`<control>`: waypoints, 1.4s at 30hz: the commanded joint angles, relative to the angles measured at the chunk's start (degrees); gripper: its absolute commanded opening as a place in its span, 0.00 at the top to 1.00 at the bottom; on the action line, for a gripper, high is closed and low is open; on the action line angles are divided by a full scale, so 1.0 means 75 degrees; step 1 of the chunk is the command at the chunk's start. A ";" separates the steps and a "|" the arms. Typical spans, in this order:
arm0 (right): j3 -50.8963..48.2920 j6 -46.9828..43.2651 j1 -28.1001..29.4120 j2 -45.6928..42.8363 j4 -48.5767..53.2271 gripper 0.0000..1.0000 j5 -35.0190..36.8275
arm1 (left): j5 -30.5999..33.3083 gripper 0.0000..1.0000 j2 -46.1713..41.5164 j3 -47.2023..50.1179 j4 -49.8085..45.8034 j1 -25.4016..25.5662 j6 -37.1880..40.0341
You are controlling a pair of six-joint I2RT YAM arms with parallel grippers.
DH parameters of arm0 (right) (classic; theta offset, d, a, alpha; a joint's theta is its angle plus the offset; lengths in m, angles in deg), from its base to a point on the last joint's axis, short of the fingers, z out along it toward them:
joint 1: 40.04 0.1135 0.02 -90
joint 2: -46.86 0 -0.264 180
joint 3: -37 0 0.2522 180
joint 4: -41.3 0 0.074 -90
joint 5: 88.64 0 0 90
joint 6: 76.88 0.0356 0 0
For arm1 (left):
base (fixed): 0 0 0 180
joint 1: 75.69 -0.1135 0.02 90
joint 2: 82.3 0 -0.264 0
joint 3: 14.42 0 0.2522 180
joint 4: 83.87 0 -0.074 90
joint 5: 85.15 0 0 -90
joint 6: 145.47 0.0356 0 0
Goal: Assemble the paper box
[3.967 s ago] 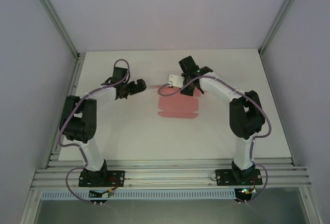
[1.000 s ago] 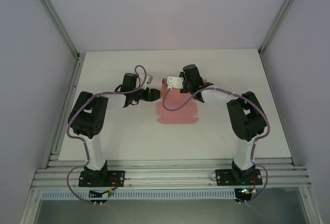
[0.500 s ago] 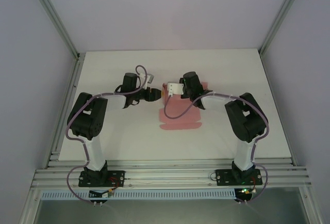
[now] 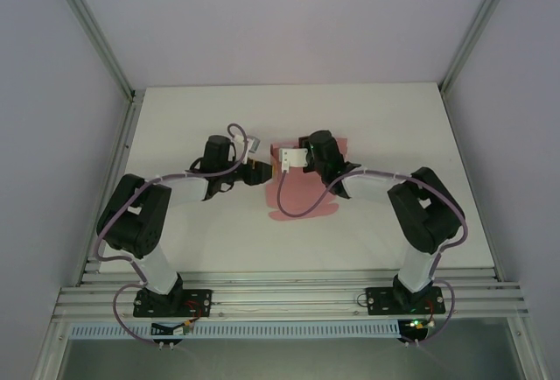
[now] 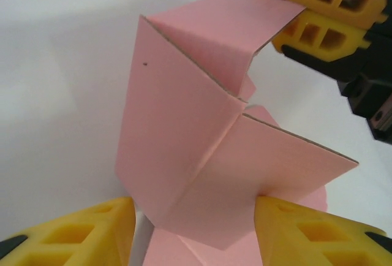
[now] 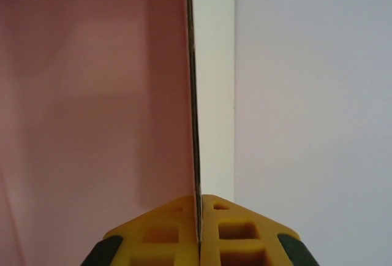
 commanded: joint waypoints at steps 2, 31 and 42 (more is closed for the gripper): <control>0.0209 -0.0004 -0.0046 -0.0218 0.0509 1.00 -0.0474 | 0.0121 0.47 0.0160 -0.0467 0.0056 0.0044 0.0352; -0.1819 0.0790 0.1073 -0.0603 -0.1412 1.00 0.1293 | 0.3088 0.50 -0.0052 0.1499 0.2753 0.1133 0.0011; -0.2289 0.0935 0.1363 -0.0313 -0.1522 1.00 0.1881 | 0.3279 0.45 -0.0031 0.2052 0.3527 0.1550 0.0042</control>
